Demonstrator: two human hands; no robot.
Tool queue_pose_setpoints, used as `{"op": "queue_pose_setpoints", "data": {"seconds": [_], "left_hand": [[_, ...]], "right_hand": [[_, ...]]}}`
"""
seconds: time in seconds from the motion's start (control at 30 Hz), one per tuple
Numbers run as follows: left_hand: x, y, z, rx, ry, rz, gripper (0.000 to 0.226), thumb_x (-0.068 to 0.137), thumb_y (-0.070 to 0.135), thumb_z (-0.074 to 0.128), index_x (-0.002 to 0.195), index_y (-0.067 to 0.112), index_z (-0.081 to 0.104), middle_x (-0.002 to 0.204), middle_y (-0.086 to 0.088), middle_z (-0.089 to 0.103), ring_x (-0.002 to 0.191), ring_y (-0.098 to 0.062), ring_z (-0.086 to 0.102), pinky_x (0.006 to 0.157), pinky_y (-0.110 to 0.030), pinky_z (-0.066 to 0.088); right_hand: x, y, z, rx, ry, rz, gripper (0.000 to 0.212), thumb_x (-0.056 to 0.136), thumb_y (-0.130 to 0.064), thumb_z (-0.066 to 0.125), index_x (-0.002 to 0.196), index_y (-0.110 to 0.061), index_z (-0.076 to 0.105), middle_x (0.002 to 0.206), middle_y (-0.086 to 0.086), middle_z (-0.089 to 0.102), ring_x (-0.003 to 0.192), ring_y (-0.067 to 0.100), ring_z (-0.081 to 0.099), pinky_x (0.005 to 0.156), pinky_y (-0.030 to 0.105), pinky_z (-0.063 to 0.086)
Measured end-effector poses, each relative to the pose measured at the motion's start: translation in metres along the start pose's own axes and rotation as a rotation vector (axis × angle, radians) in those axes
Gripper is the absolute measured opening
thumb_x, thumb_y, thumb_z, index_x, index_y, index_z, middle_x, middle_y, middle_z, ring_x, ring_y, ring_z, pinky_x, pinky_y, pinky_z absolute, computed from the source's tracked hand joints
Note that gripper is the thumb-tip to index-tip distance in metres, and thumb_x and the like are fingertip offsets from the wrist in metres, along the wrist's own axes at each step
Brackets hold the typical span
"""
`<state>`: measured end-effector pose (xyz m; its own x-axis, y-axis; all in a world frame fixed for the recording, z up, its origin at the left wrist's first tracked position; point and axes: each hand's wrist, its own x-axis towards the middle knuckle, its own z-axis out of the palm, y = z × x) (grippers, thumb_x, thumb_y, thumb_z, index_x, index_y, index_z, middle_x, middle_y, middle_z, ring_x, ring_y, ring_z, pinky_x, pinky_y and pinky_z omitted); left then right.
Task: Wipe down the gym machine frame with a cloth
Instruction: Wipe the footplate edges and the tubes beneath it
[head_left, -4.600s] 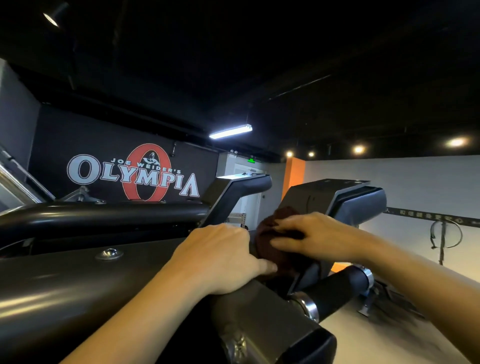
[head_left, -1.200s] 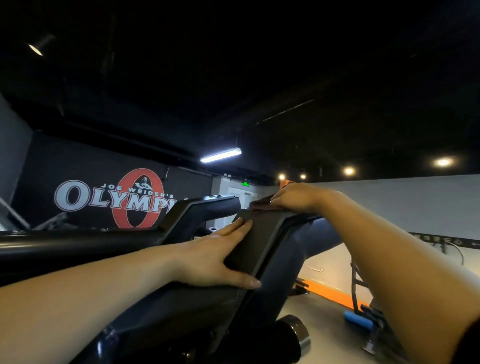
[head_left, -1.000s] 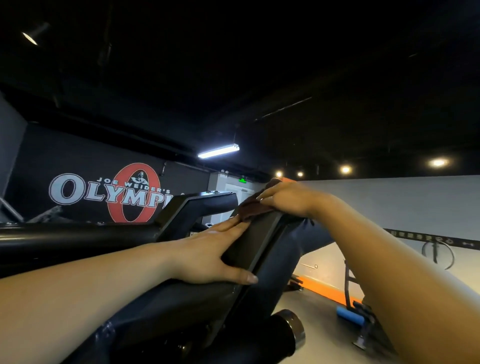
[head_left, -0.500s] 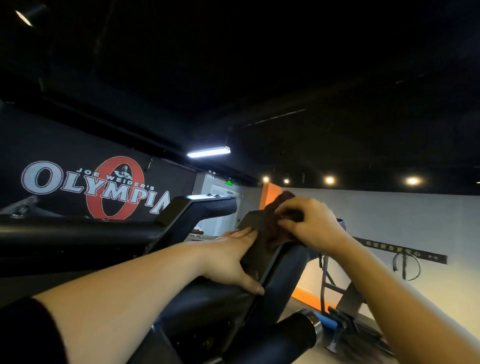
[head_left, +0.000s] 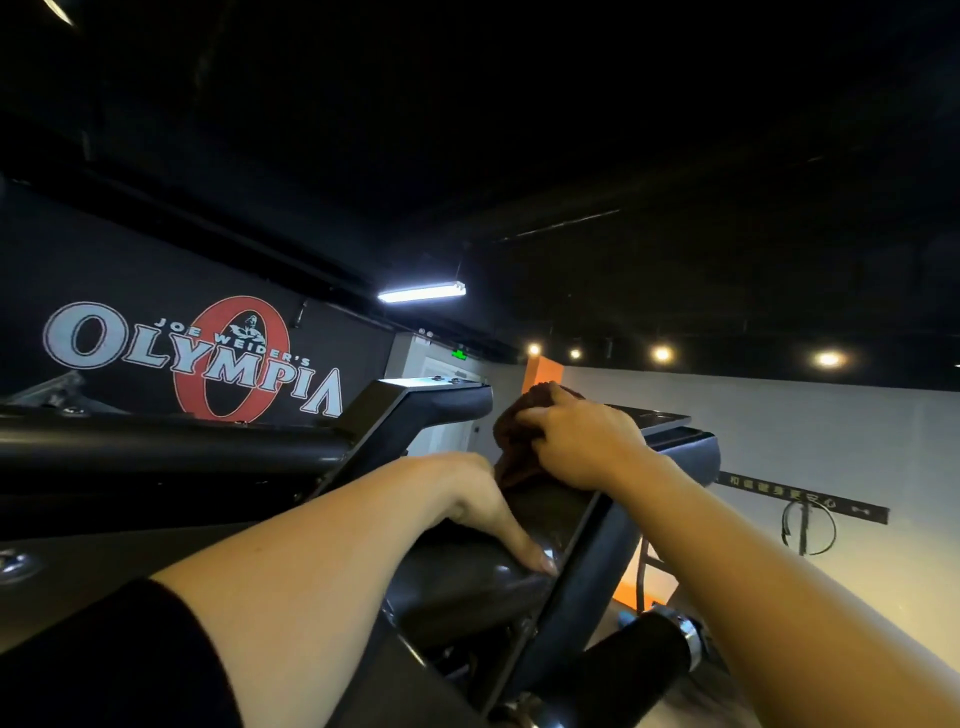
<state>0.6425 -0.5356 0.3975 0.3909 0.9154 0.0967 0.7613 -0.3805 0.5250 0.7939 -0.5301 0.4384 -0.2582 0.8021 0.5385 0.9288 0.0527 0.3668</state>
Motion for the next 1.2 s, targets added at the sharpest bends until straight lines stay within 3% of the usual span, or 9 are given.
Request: {"op": "queue_pose_setpoints", "data": {"seconds": [0.17,0.37,0.43,0.57,0.67,0.83,0.93,1.07,1.2], "left_hand": [[-0.007,0.007,0.000,0.009,0.100,-0.005,0.094,0.064,0.043,0.087,0.135,0.006,0.038,0.119,-0.008,0.051,0.113,-0.026,0.053,0.090,-0.037,0.047],[0.001,0.002,0.002,-0.068,0.113,0.109,0.141,0.060,0.034,0.091,0.152,0.014,-0.014,0.155,-0.007,0.031,0.139,-0.028,0.034,0.109,-0.040,0.038],[0.003,0.003,0.004,-0.059,0.098,0.164,0.139,0.061,0.031,0.091,0.153,0.017,-0.012,0.155,-0.005,0.031,0.139,-0.025,0.034,0.110,-0.037,0.036],[0.008,0.000,0.009,0.000,0.031,0.309,0.129,0.036,0.049,0.095,0.143,0.036,0.024,0.130,0.007,0.055,0.121,-0.017,0.053,0.103,-0.041,0.045],[0.014,-0.001,0.009,0.047,-0.018,0.337,0.130,0.027,0.054,0.088,0.140,0.041,0.025,0.126,0.009,0.057,0.117,-0.017,0.055,0.100,-0.041,0.048],[0.013,-0.002,0.009,0.076,-0.001,0.333,0.128,0.023,0.060,0.085,0.136,0.025,0.035,0.121,0.007,0.060,0.113,-0.016,0.058,0.098,-0.038,0.050],[0.013,-0.004,0.010,0.109,-0.028,0.334,0.134,0.022,0.063,0.087,0.139,0.036,0.027,0.124,0.009,0.058,0.115,-0.015,0.057,0.099,-0.038,0.049],[0.009,-0.001,0.008,0.145,-0.032,0.352,0.128,0.044,0.047,0.092,0.146,0.046,0.014,0.137,0.010,0.051,0.123,-0.017,0.052,0.104,-0.042,0.045],[0.004,0.006,0.006,0.204,-0.068,0.345,0.127,0.067,0.029,0.088,0.152,0.040,-0.006,0.156,0.009,0.024,0.140,-0.018,0.032,0.114,-0.042,0.033]], "right_hand": [[0.007,-0.023,0.015,-0.111,-0.017,-0.192,0.043,0.099,-0.042,0.043,0.139,-0.030,0.051,0.154,0.001,0.032,0.140,0.024,0.030,0.115,0.042,0.027],[-0.043,-0.015,0.014,0.033,0.003,-0.334,0.037,0.096,-0.034,0.050,0.131,-0.028,0.060,0.149,-0.007,0.038,0.133,0.016,0.039,0.109,0.036,0.034],[-0.063,-0.002,0.013,0.067,0.042,-0.327,0.036,0.095,-0.029,0.051,0.129,-0.030,0.061,0.152,-0.009,0.036,0.135,0.013,0.036,0.110,0.035,0.033],[-0.065,0.018,0.004,0.115,0.141,-0.163,0.038,0.098,-0.023,0.047,0.133,-0.034,0.057,0.155,-0.012,0.030,0.140,0.010,0.028,0.114,0.030,0.021],[-0.052,0.018,0.000,0.200,0.221,0.005,0.037,0.099,-0.026,0.045,0.134,-0.035,0.055,0.151,-0.009,0.034,0.133,0.016,0.038,0.108,0.031,0.029],[-0.064,-0.004,0.019,0.052,0.183,-0.183,0.041,0.097,-0.034,0.042,0.135,-0.029,0.056,0.159,-0.007,0.025,0.146,0.015,0.019,0.116,0.027,0.003],[-0.067,0.006,0.010,0.141,0.194,-0.172,0.036,0.097,-0.029,0.048,0.131,-0.033,0.059,0.152,-0.012,0.035,0.140,0.010,0.027,0.113,0.025,0.012],[-0.037,0.043,-0.001,0.389,0.157,0.099,0.027,0.100,-0.028,0.046,0.122,-0.035,0.060,0.120,-0.008,0.056,0.106,0.013,0.055,0.093,0.033,0.047],[-0.009,0.088,0.009,0.565,0.121,0.312,0.021,0.102,-0.031,0.043,0.097,-0.029,0.063,0.094,-0.002,0.062,0.089,0.015,0.058,0.080,0.029,0.041]]}}
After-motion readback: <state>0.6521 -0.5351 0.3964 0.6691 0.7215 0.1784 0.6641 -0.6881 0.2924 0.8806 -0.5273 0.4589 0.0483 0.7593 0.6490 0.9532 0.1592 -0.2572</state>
